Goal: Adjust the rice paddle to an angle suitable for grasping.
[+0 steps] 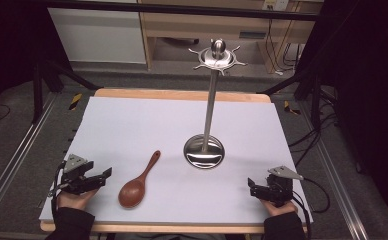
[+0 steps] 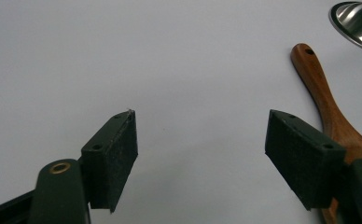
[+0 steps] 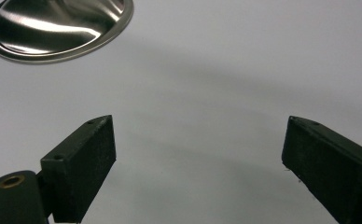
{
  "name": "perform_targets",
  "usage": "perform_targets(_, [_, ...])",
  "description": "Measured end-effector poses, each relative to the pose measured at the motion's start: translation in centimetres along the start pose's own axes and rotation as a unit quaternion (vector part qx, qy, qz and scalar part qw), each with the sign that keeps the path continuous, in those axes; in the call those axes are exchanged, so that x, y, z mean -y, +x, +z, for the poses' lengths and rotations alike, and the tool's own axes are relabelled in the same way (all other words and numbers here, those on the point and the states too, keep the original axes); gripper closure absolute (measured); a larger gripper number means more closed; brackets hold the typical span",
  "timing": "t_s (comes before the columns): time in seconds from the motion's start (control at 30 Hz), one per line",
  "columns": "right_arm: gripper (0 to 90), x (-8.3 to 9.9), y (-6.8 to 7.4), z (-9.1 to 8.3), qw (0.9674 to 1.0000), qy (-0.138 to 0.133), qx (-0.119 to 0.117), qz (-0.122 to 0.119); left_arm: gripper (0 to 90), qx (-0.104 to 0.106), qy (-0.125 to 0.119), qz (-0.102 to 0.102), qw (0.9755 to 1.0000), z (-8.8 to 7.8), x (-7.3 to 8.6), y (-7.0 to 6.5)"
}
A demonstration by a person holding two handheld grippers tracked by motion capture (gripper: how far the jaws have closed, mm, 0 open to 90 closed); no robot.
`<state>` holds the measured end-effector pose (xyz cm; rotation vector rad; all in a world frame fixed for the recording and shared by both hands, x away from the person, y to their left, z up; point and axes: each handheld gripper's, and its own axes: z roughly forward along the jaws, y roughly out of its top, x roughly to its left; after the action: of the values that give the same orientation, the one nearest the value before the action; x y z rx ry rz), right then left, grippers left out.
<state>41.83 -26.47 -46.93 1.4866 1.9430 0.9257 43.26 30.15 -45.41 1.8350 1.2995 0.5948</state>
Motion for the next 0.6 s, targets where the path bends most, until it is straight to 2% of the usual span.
perform_targets(0.23, [10.1, 0.0, 0.0, 0.0, 1.0000, 0.000, -0.001, 0.000, 24.3, 0.011, -0.006, 0.003, 0.9999, -0.4, -0.4, -0.8])
perform_targets(0.4, [9.8, 0.0, 0.1, 0.0, 1.0000, 0.005, -0.001, -0.001, 24.1, 0.023, -0.007, 0.015, 0.9996, -0.7, -0.7, -1.6])
perform_targets(0.6, [9.8, 0.0, 0.3, -0.1, 1.0000, 0.005, -0.001, 0.001, 24.1, 0.027, -0.010, 0.021, 0.9994, -0.8, -1.0, -2.1])
